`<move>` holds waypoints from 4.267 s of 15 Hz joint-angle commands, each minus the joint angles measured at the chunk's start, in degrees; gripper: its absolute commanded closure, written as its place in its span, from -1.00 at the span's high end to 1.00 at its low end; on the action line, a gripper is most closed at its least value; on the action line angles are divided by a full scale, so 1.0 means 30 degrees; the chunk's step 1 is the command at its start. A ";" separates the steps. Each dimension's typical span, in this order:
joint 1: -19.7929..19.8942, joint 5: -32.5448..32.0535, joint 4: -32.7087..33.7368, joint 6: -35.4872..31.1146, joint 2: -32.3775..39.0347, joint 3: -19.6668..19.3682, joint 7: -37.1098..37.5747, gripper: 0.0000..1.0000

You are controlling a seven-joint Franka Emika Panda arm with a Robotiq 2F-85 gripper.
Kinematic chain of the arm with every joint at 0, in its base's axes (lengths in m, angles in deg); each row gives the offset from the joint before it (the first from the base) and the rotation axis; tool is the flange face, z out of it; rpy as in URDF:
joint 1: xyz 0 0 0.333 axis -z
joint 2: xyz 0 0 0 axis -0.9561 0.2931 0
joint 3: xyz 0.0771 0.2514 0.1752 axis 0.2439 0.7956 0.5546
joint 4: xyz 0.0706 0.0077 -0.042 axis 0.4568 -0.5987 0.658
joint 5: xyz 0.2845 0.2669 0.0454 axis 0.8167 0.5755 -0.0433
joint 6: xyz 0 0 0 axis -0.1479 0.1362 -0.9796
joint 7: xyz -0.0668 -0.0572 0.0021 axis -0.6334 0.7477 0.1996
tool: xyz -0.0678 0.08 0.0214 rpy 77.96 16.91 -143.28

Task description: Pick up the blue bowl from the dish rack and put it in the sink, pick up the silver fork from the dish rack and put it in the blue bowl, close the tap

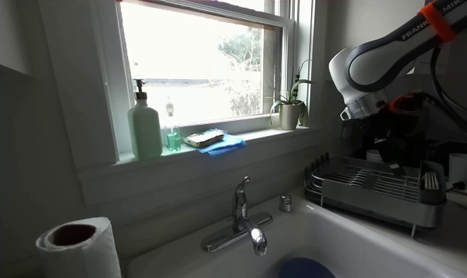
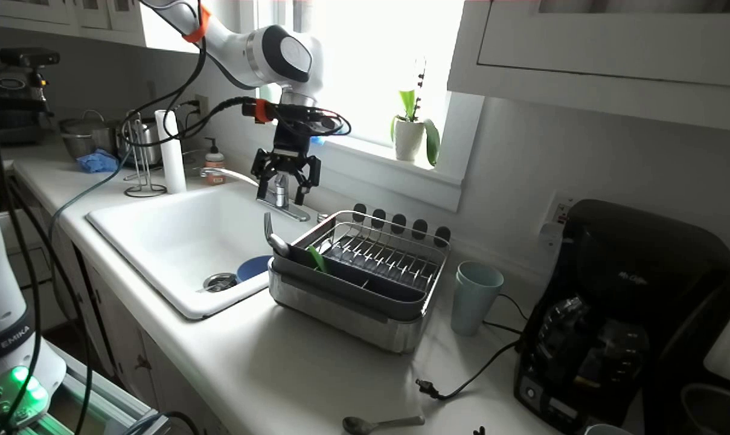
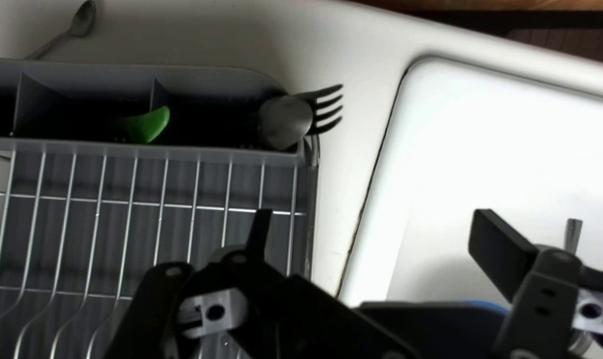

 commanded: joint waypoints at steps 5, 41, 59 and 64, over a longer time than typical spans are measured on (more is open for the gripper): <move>0.0392 -0.0959 -0.2557 0.0029 -0.2327 -0.0171 -0.0864 0.91; 0.0542 -0.2309 -0.0510 0.0140 -0.2937 -0.0276 -0.1954 -0.99; -0.1759 -0.1938 0.1525 0.2916 -0.5187 0.1827 -0.2439 -0.99; -0.2930 -0.1832 -0.0701 0.0511 -0.5733 0.2570 -0.2548 -0.99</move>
